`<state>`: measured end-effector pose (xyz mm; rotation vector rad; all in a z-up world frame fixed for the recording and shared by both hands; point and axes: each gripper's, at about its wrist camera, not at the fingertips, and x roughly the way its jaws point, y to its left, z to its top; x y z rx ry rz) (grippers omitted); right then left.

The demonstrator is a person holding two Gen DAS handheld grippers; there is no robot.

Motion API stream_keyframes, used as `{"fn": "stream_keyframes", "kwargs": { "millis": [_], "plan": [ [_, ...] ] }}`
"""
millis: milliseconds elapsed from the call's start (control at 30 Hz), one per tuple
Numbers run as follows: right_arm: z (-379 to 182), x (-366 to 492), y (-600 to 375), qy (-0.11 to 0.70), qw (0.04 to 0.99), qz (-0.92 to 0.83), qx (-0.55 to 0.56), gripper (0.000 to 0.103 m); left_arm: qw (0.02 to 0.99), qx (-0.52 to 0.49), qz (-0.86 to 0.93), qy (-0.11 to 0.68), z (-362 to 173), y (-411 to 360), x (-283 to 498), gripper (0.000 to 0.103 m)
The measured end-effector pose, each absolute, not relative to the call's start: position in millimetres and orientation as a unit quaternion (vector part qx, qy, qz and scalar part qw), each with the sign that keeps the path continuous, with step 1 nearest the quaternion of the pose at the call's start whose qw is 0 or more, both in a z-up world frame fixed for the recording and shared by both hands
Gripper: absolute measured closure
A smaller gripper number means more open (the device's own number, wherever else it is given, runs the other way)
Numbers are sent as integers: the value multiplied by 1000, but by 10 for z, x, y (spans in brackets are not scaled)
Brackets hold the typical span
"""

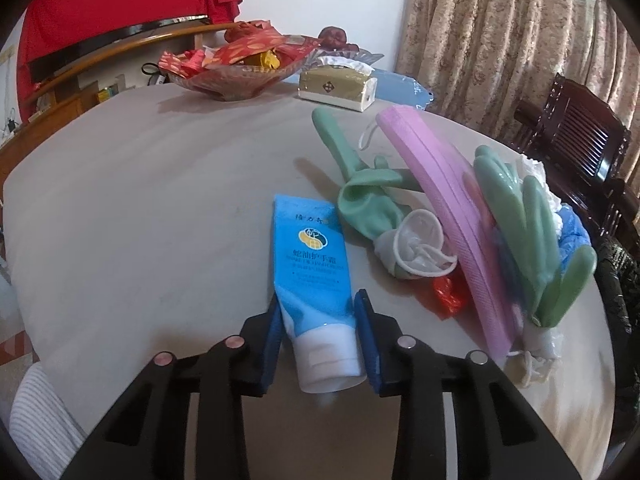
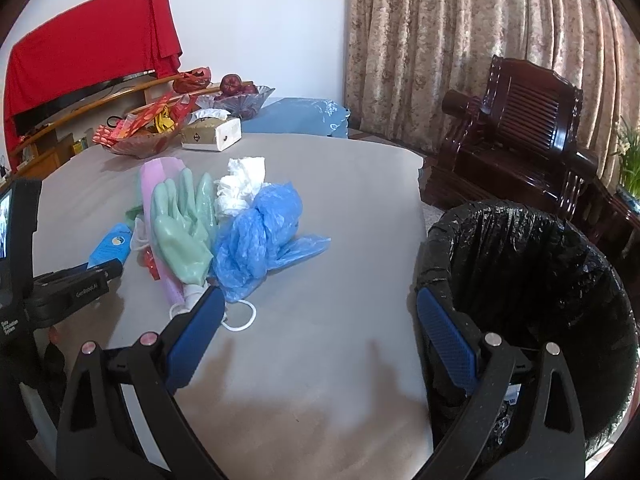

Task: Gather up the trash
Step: 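Grasp the blue hand-cream tube with the left gripper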

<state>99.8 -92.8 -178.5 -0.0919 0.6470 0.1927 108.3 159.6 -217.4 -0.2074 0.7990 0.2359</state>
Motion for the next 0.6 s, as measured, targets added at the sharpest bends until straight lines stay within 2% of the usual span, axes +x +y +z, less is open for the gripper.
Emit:
{"fn": "stream_keyframes", "kwargs": {
  "millis": [167, 233, 267, 300, 333, 600],
  "plan": [
    [-1782, 1006, -914, 319, 942, 95, -45, 9, 909, -80, 114, 392, -2196, 1554, 1097, 67],
    [-1777, 1004, -913, 319, 942, 96, -46, 9, 908, -74, 110, 397, -2195, 1521, 1138, 52],
    [-1775, 1005, -912, 319, 942, 96, -45, 9, 908, -75, 110, 397, -2196, 1508, 1149, 52],
    [-1775, 1003, -913, 318, 942, 97, -45, 9, 909, -74, 113, 395, -2200, 1496, 1158, 55],
    [-1769, 1006, -911, 318, 942, 97, -44, 9, 909, -72, 118, 392, -2204, 1493, 1156, 67],
    [-1666, 1038, -856, 302, 946, 108, -36, 9, 919, -93, 122, 364, -2008, 1609, 995, 70]
  ]
}}
